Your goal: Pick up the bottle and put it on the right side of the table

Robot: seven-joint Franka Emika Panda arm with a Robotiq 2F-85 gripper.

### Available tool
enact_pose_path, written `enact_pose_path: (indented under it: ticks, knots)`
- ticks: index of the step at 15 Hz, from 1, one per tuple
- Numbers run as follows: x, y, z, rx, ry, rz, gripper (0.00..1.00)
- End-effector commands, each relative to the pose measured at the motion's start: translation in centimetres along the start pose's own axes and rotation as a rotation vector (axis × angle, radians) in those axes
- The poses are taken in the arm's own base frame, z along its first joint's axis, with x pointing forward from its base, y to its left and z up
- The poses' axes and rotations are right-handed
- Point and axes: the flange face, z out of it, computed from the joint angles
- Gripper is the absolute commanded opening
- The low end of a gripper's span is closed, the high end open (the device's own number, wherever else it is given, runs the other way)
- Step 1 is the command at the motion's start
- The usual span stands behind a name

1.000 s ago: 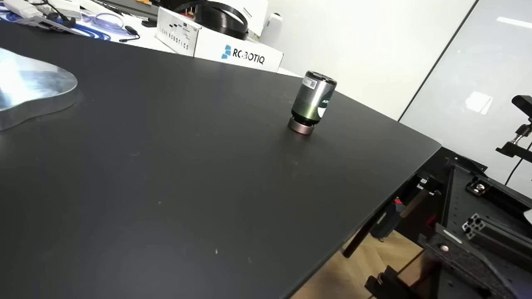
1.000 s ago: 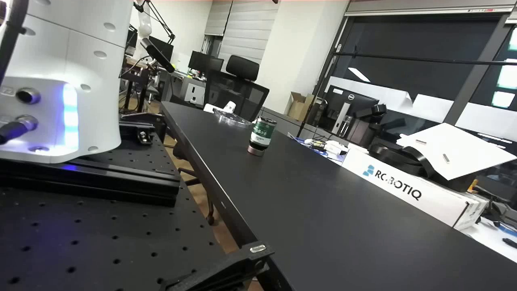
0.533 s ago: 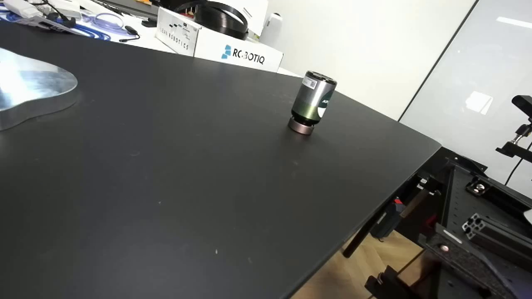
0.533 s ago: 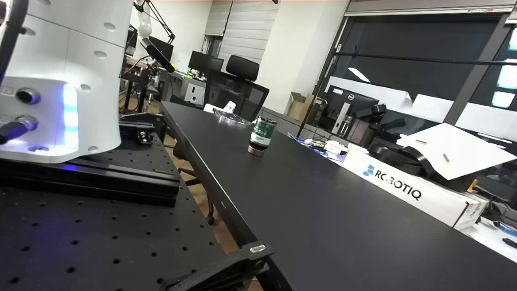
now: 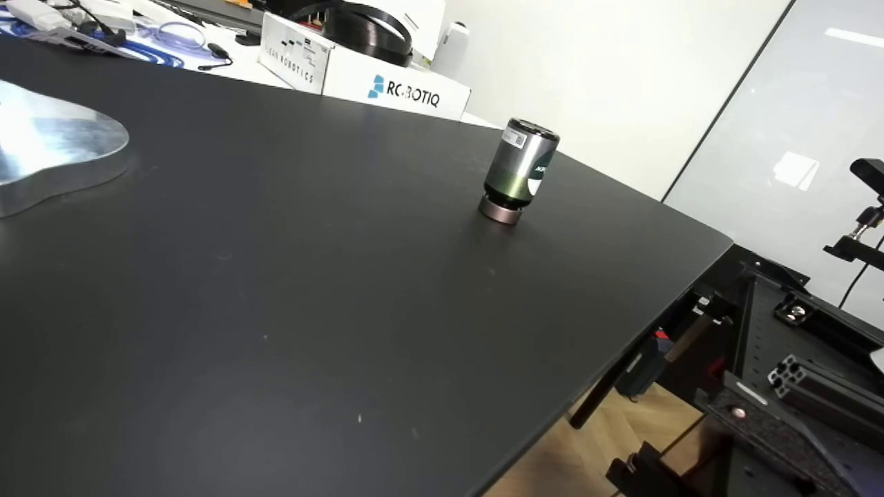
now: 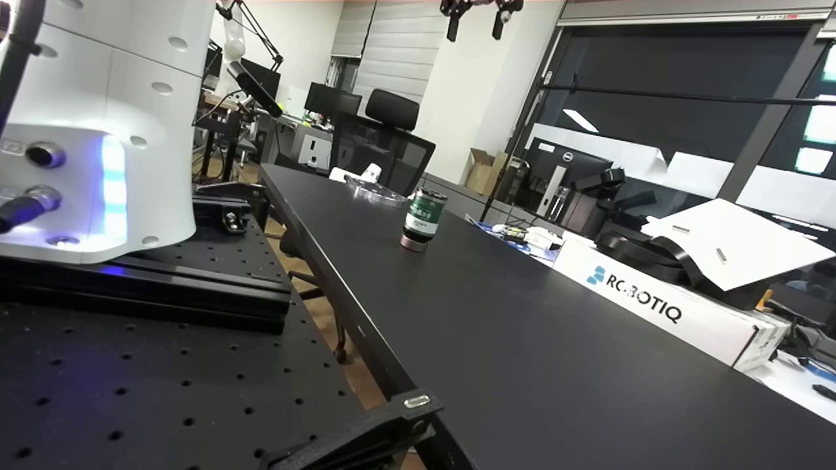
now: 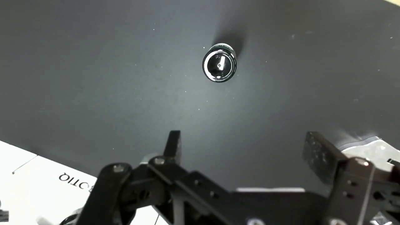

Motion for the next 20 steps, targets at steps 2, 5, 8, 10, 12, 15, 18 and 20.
enact_pose_path:
  ticks: [2, 5, 8, 10, 12, 15, 18, 20]
  knots:
    - [-0.1, 0.1, 7.2, 0.017, -0.028, 0.007, 1.00]
    - [-0.4, -0.1, 11.3, 0.028, -0.008, 0.008, 1.00]
    - [-0.3, -0.2, 12.5, 0.035, -0.020, -0.007, 1.00]
    - [-0.3, -0.3, 13.5, 0.039, -0.034, -0.009, 1.00]
    - [-0.3, -0.4, 13.3, 0.039, -0.028, -0.010, 1.00]
    - [-0.3, -0.4, 13.1, 0.038, -0.025, -0.010, 1.00]
    - [-0.6, 0.3, 16.1, 0.066, -0.004, 0.015, 1.00]
    - [-0.8, 0.7, 18.1, 0.080, -0.002, 0.042, 1.00]
